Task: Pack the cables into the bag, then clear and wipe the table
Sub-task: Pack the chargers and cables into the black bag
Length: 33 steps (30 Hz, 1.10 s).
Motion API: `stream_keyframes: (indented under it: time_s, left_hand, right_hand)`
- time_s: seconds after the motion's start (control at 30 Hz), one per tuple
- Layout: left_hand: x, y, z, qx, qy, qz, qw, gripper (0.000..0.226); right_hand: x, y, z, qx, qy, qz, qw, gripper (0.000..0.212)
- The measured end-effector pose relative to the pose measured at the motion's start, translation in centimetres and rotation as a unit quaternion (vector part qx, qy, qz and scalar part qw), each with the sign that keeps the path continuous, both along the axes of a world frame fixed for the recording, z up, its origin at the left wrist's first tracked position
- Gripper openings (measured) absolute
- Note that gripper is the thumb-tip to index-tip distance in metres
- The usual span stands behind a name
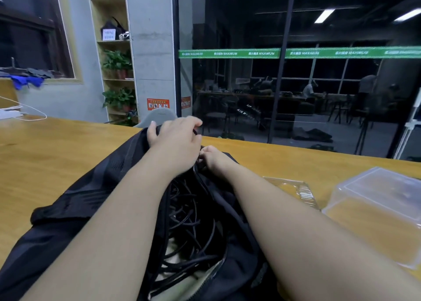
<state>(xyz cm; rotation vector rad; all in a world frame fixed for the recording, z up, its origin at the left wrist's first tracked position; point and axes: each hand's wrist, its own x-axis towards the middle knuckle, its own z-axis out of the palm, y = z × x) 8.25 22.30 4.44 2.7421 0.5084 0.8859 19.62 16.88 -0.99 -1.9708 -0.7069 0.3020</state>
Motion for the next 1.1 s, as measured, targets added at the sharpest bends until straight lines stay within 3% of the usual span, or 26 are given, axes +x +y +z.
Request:
stream_keyframes:
  time_s: [0.1,0.3,0.47,0.6,0.73,0.8,0.93,1.03,1.1]
  left_hand:
    - [0.0,1.1,-1.4,0.050,-0.026,0.029,0.998,0.030]
    - [0.1,1.4,-2.7,0.093,-0.005,0.041,0.995,0.025]
    - [0.3,1.5,-2.2,0.016,-0.011,0.037,0.999,0.031]
    - [0.0,1.8,-1.3,-0.045,-0.120,-0.032,0.991,0.027]
    - [0.0,1.9,-1.0,-0.021,-0.178,-0.072,0.981,0.021]
    - [0.3,1.9,-1.0,-0.016,-0.206,-0.067,0.976,0.017]
    - [0.1,2.0,-0.6,-0.076,-0.259,-0.061,0.961,0.015]
    - [-0.1,2.0,-0.2,-0.115,-0.245,-0.057,0.961,0.010]
    - [-0.2,2.0,0.1,-0.126,-0.217,-0.059,0.966,0.012]
  right_hand:
    - [-0.3,-0.5,-0.1,0.060,0.060,0.015,0.996,0.034]
    - [-1.0,-1.1,-0.2,0.139,0.072,-0.029,0.987,0.022]
    - [-2.6,-2.2,2.8,0.158,-0.087,-0.039,0.983,0.012]
    - [-4.3,-2.7,5.4,0.128,-0.190,0.003,0.973,0.013]
    - [-5.0,-3.7,6.5,0.091,-0.227,0.037,0.969,0.013]
    - [-5.0,-3.9,6.5,0.118,-0.191,0.041,0.974,0.009]
    - [-4.7,-3.4,6.6,0.180,-0.019,0.034,0.983,0.021]
    - [-4.3,-2.9,6.6,0.168,0.090,0.046,0.981,0.027]
    - [-3.9,-2.7,6.4,0.133,0.096,0.045,0.985,0.022]
